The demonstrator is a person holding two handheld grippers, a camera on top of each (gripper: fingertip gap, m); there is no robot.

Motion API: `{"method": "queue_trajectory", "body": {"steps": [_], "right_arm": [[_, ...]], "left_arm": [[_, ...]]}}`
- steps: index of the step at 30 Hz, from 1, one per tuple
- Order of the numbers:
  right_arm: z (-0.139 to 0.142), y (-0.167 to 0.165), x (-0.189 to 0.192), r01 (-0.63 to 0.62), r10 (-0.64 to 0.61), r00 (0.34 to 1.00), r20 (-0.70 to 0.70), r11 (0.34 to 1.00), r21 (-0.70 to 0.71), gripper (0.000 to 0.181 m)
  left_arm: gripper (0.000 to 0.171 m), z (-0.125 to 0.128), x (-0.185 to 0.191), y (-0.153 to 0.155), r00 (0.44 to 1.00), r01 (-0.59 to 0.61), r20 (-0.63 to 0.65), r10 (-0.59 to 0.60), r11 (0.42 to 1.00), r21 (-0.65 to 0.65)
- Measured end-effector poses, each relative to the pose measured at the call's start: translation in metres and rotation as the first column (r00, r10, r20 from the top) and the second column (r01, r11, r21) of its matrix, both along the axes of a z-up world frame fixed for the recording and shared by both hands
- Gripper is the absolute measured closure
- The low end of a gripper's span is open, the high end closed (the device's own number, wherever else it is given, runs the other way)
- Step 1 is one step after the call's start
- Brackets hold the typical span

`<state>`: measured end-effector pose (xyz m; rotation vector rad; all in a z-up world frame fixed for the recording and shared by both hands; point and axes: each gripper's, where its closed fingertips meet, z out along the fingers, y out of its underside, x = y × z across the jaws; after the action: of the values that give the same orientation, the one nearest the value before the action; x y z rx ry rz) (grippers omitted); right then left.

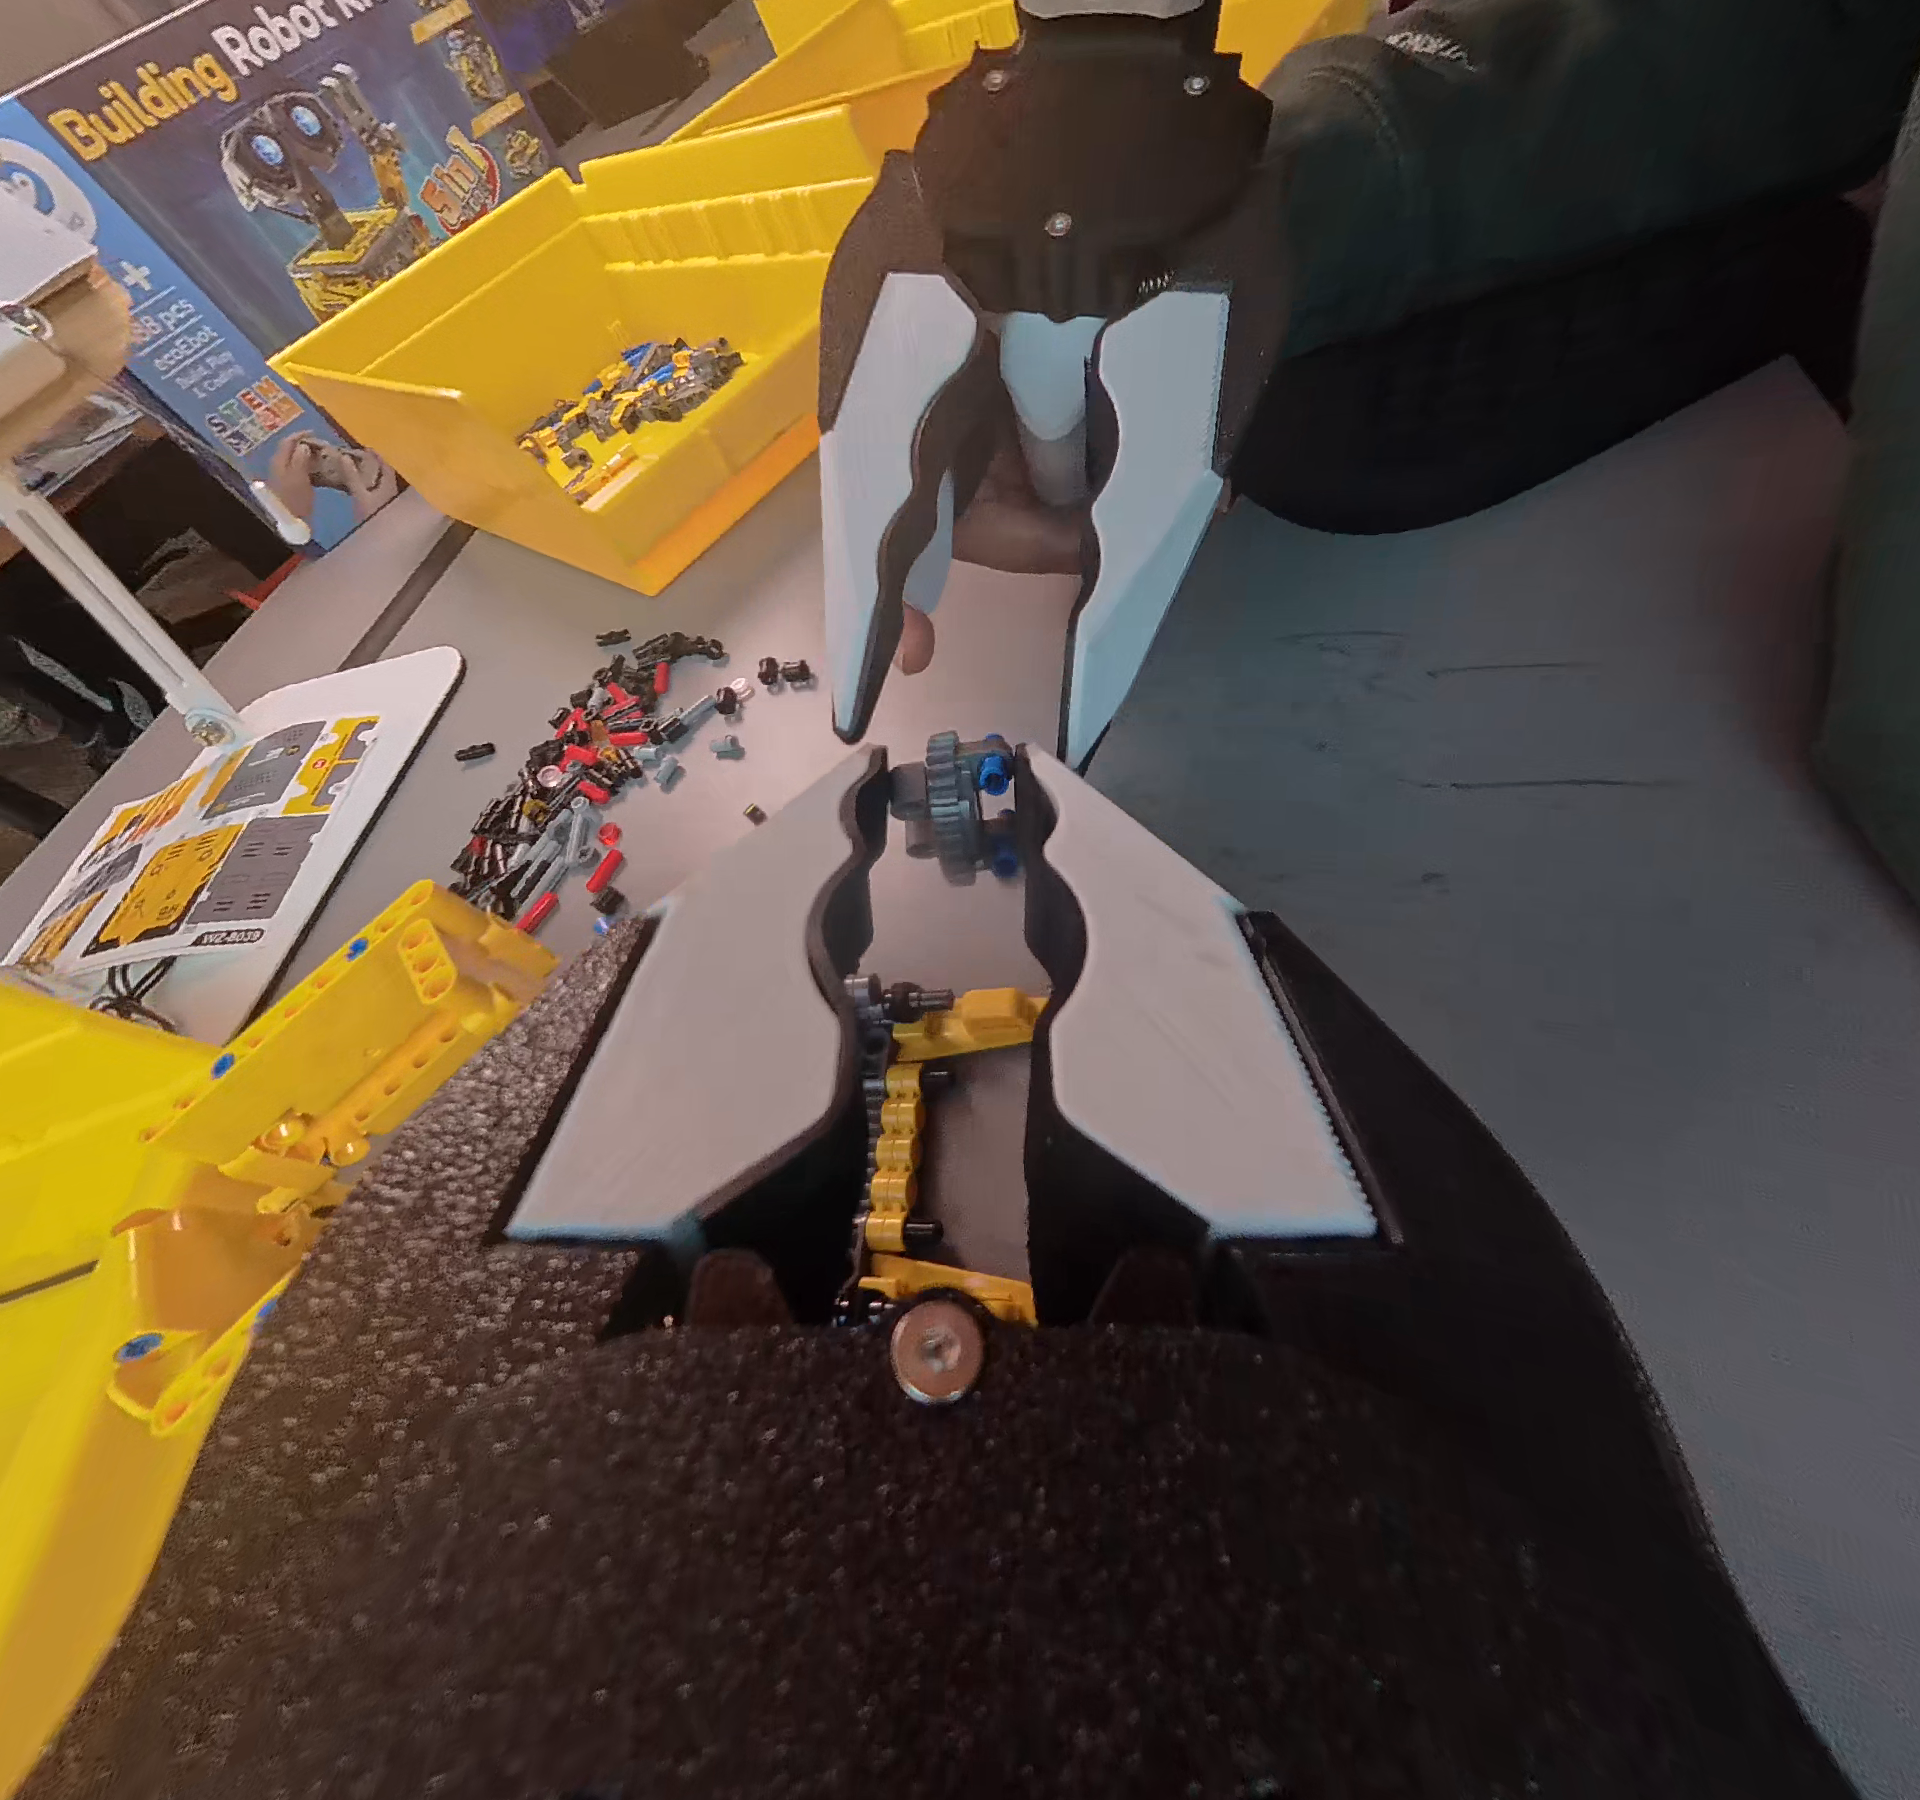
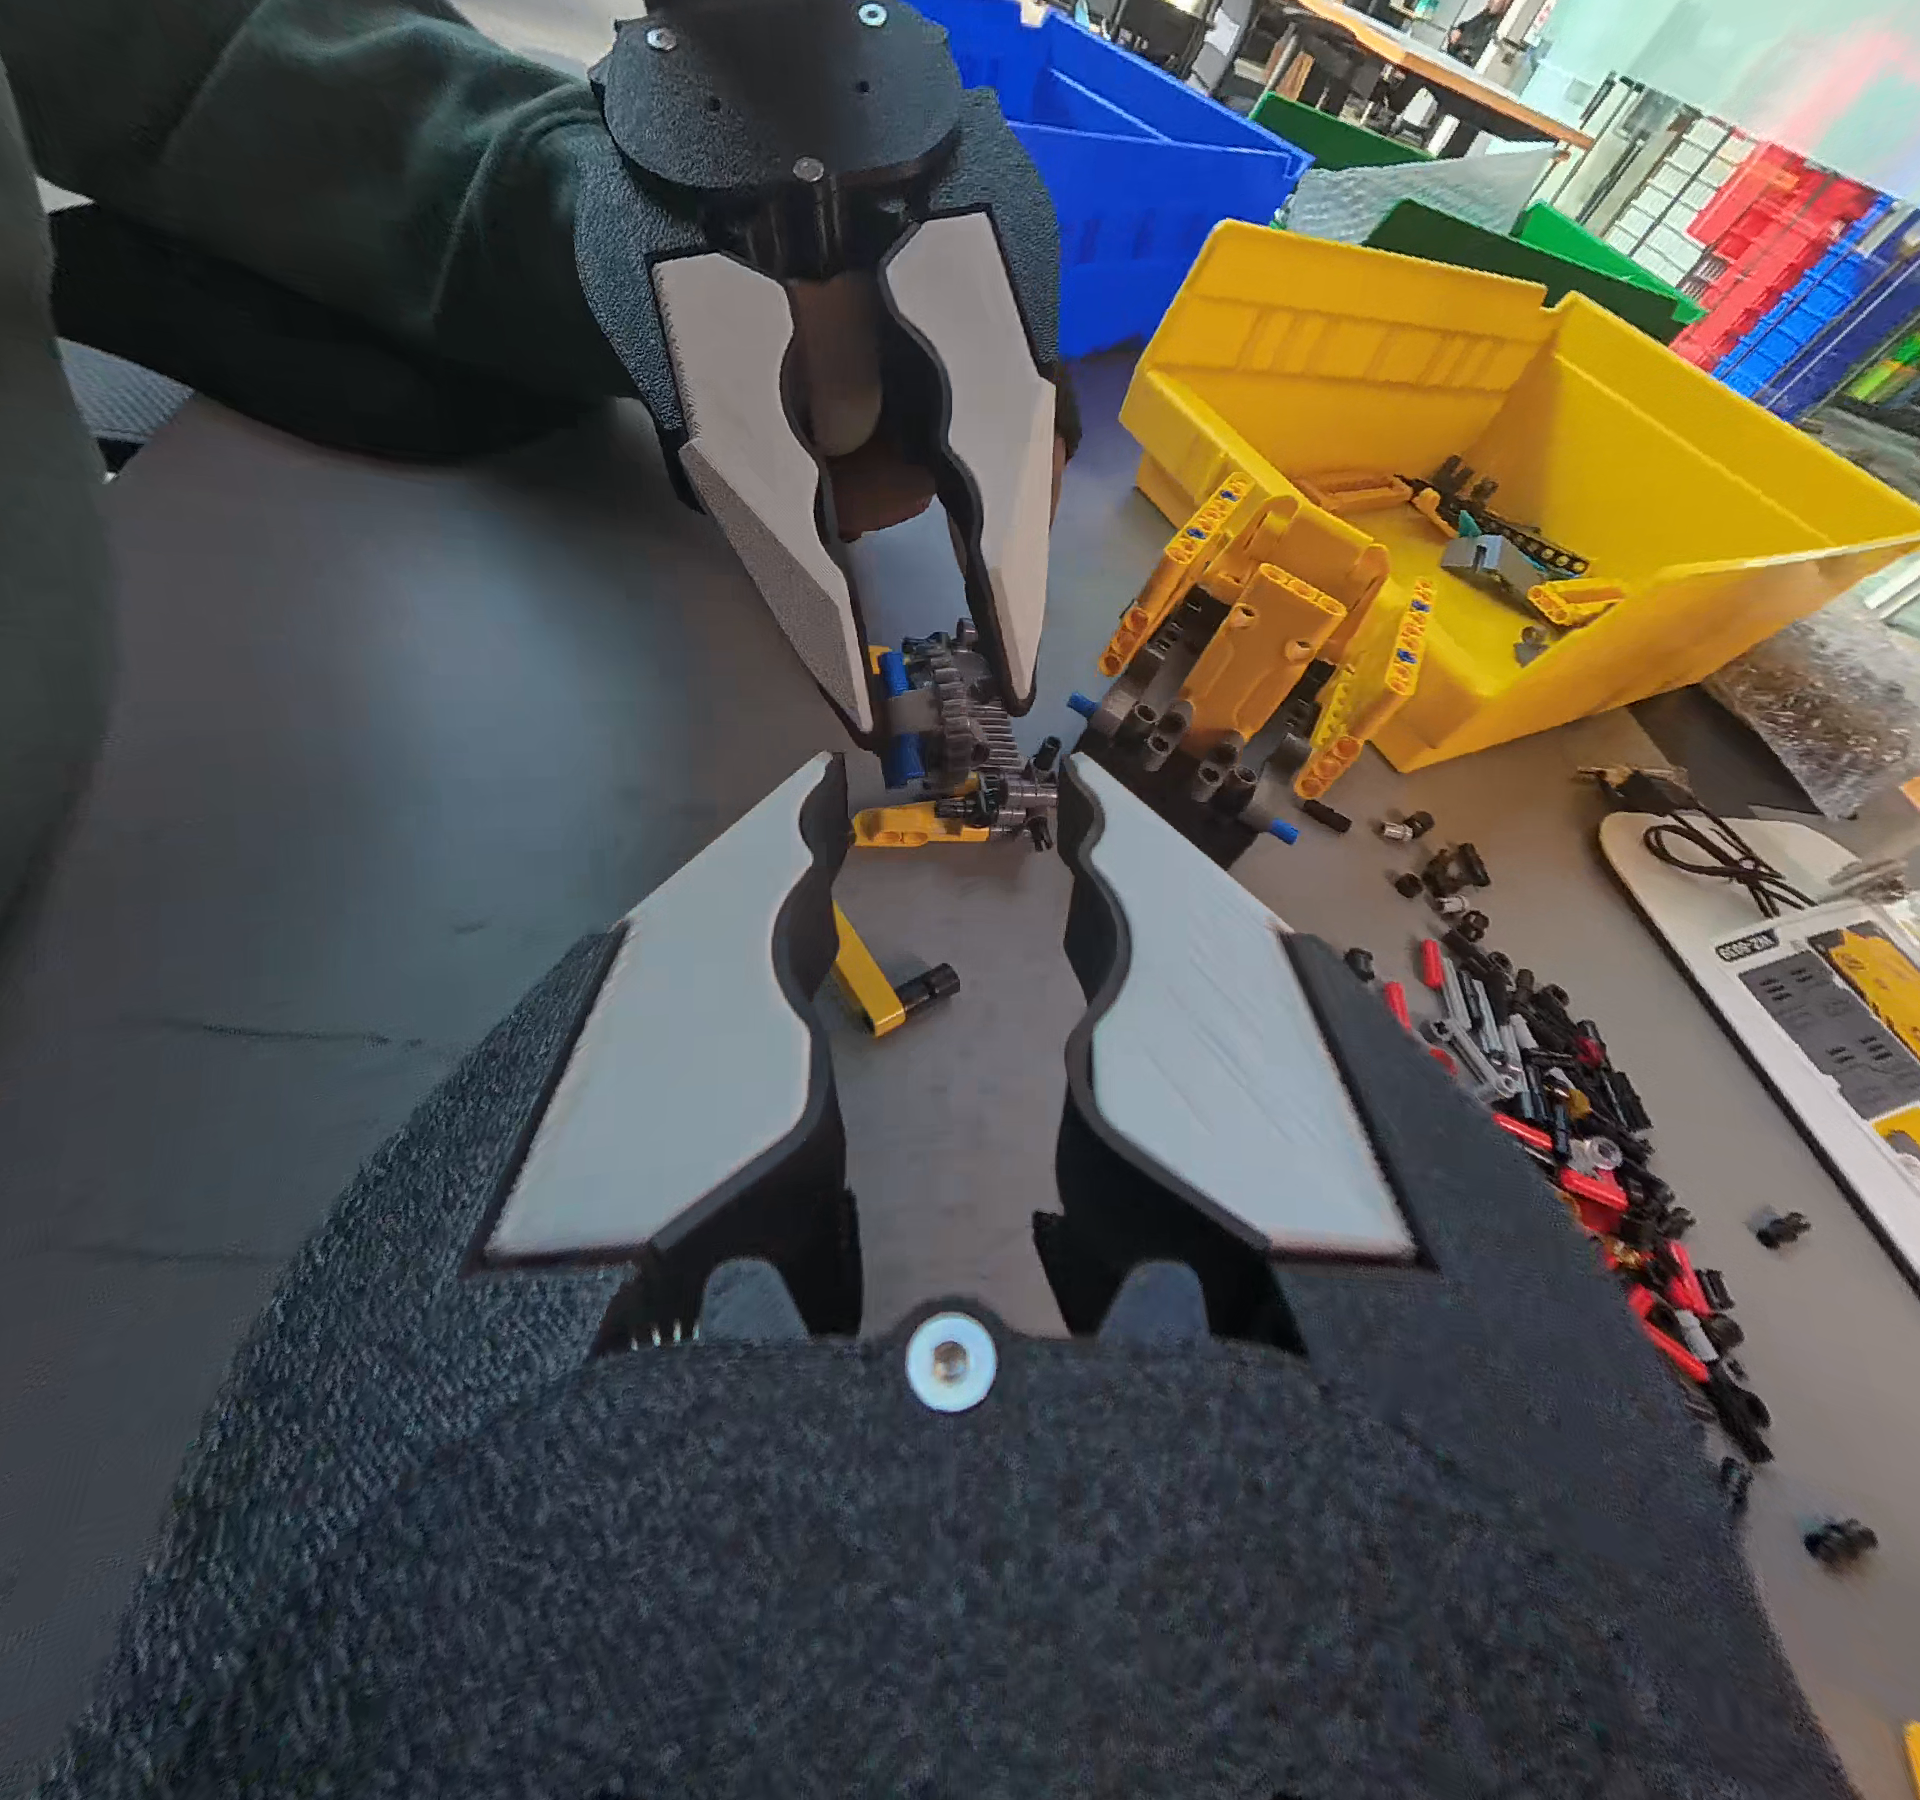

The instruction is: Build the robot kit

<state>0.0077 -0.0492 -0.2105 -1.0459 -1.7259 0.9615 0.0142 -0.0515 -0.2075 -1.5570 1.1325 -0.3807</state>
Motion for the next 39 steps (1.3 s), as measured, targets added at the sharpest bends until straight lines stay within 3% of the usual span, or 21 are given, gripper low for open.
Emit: {"method": "queue_trajectory", "body": {"steps": [12, 16, 21, 28, 34, 39], "right_arm": [[-0.003, -0.025, 0.012, -0.136, 0.136, 0.989, 0.054, 0.991, 0.01, 0.149], [-0.002, -0.023, 0.016, -0.137, 0.138, 0.989, 0.057, 0.99, -0.026, 0.172], [-0.009, -0.022, 0.012, -0.114, 0.113, 0.99, 0.082, 0.993, 0.015, 0.159], [-0.014, -0.026, 0.011, -0.127, 0.124, 0.988, 0.097, 0.991, 0.036, 0.168], [-0.015, -0.025, 0.014, -0.14, 0.139, 0.984, 0.113, 0.99, -0.005, 0.169], [-0.022, -0.019, 0.018, -0.121, 0.106, 0.982, 0.156, 0.988, 0.09, 0.169]], "left_arm": [[0.148, -0.008, 0.016, -0.021, 0.99, 0.117, -0.085, -0.115, 0.993, 0.015], [0.148, -0.014, 0.015, -0.023, 0.984, 0.121, -0.131, -0.119, 0.993, 0.01], [0.149, -0.015, 0.014, -0.023, 0.984, 0.119, -0.135, -0.118, 0.993, 0.0], [0.148, -0.007, 0.014, -0.023, 0.99, 0.129, -0.056, -0.13, 0.991, -0.026], [0.148, -0.012, 0.015, -0.023, 0.988, 0.132, -0.076, -0.133, 0.991, -0.027], [0.142, -0.025, 0.01, -0.021, 0.985, 0.118, -0.114, -0.129, 0.989, -0.094]]}}
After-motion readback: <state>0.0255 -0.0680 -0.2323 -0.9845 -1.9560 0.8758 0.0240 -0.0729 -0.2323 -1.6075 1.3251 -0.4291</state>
